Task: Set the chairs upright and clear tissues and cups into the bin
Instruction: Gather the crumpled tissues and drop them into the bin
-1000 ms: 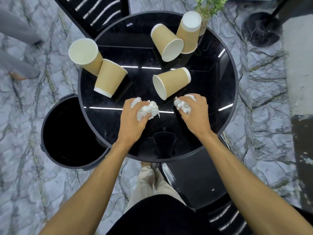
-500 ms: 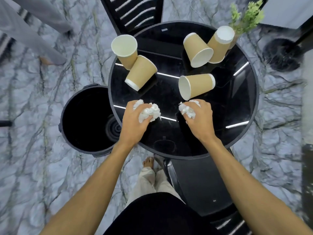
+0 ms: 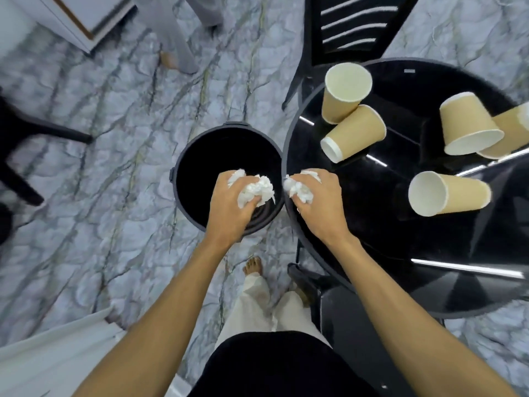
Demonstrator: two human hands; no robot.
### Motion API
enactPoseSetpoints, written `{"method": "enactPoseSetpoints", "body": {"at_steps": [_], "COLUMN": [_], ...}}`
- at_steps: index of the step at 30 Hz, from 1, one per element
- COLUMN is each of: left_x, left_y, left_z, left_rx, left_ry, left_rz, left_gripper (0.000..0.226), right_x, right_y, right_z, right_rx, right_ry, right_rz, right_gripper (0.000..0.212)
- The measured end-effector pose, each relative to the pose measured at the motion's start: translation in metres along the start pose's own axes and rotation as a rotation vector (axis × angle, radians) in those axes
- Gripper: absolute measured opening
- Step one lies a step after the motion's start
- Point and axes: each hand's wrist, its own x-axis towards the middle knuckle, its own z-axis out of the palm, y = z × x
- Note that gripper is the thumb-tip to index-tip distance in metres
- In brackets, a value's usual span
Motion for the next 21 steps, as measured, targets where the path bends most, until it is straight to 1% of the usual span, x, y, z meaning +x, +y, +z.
{"method": "enactPoseSetpoints", "body": {"at_steps": [3, 7, 9, 12, 13, 15, 18, 21], "left_x": [0.007, 0.022, 0.033, 0.044, 0.046, 0.047, 0.045, 0.043], "left_y": [-0.032, -0.072, -0.096, -0.135, -0.146, -0.163, -0.177, -0.178], "left_z": [-0.025, -0.046, -0.046, -0.037, -0.034, -0.027, -0.021, -0.022], "left_rx": [-0.001, -0.034, -0.012, 0.167, 0.199, 0.204, 0.182, 0.166], "left_ry": [0.046, 0.111, 0.050, -0.201, -0.276, -0.345, -0.336, -0.310], "left_rz": [-0.073, -0.153, -0.194, -0.321, -0.364, -0.403, -0.396, -0.373], "left_gripper": [0.034, 0.035, 0.046, 0.079, 0.085, 0.088, 0.084, 0.079], "right_x": [0.027, 0.058, 0.072, 0.084, 0.086, 0.087, 0.083, 0.080], "right_y": [-0.036, -0.066, -0.069, -0.063, -0.058, -0.048, -0.038, -0.037], "right_z": [0.035, 0.082, 0.106, 0.135, 0.143, 0.156, 0.166, 0.166], "right_rx": [0.029, 0.068, 0.042, -0.166, -0.217, -0.245, -0.225, -0.180], "right_ry": [-0.044, -0.094, -0.159, -0.373, -0.436, -0.507, -0.526, -0.524], "right_rz": [-0.078, -0.106, -0.084, 0.006, 0.020, 0.043, 0.061, 0.081], "right_gripper": [0.027, 0.030, 0.037, 0.064, 0.070, 0.075, 0.072, 0.067]}}
